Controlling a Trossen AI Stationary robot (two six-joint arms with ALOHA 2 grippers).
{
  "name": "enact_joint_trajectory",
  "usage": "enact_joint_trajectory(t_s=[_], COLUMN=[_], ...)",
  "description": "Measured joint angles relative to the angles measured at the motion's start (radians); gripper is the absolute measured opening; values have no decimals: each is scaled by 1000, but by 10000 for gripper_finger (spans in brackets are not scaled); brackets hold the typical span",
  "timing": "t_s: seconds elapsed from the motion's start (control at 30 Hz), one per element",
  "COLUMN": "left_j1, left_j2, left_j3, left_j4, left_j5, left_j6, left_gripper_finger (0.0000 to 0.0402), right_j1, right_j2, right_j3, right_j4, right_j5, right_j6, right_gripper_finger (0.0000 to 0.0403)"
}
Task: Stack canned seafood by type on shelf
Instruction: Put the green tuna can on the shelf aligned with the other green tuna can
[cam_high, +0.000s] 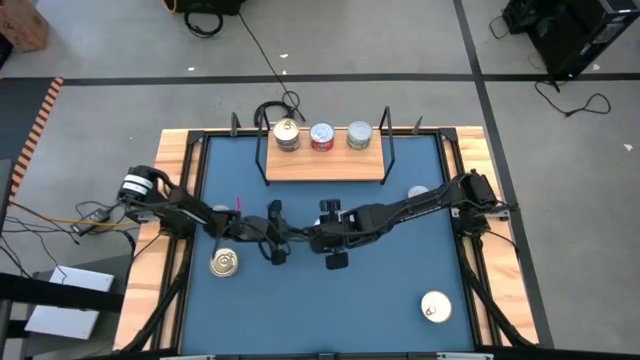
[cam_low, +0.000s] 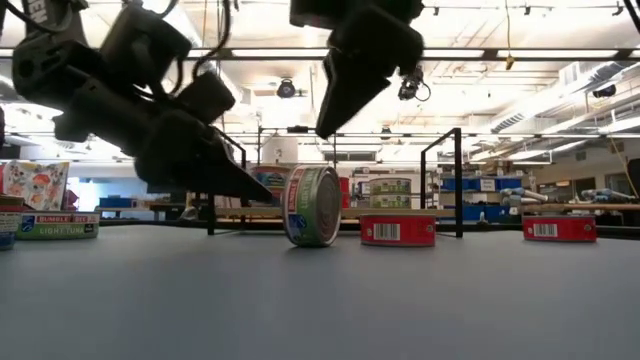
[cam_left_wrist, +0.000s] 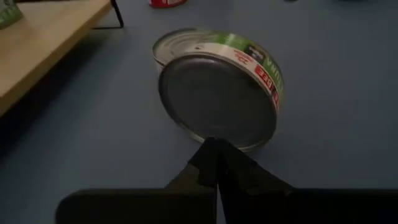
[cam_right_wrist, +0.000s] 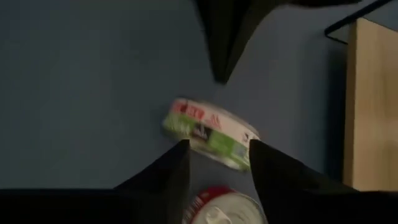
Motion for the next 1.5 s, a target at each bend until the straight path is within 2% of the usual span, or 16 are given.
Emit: enact_joint_trajectory(t_s=[0.27,0.33,0.47,0.7,0.83,0.9,1.23,1.37,1.5], left_j1=[1,1,1,1,1,1,1,0,0], left_j2=[-20,-20,-20,-20,-19,-19,-19,-18,-18], left_j3=[-63,-68,-68,-68,-68,-68,-68,-68,-68], left_j4=[7,8,10,9,9,8,2,1,1], left_j5=[0,0,0,0,0,0,10,14,18], left_j6=[16,20,20,20,23,23,24,26,25], left_gripper_finger=[5,5,5,5,5,5,5,5,5], right_j1=[-20,-32,-59,-85,-108,-118,-132,-132,-130], right_j2=[0,6,26,30,43,59,105,99,98], right_j3=[0,0,1,1,2,2,1,1,1], right_j4=[-22,-12,11,87,79,65,69,67,68], right_j5=[-10,-40,-119,-122,-230,-262,-270,-298,-319], right_j6=[-366,-434,-515,-620,-631,-636,-645,-615,-592], right_gripper_finger=[220,229,245,272,277,276,260,229,179])
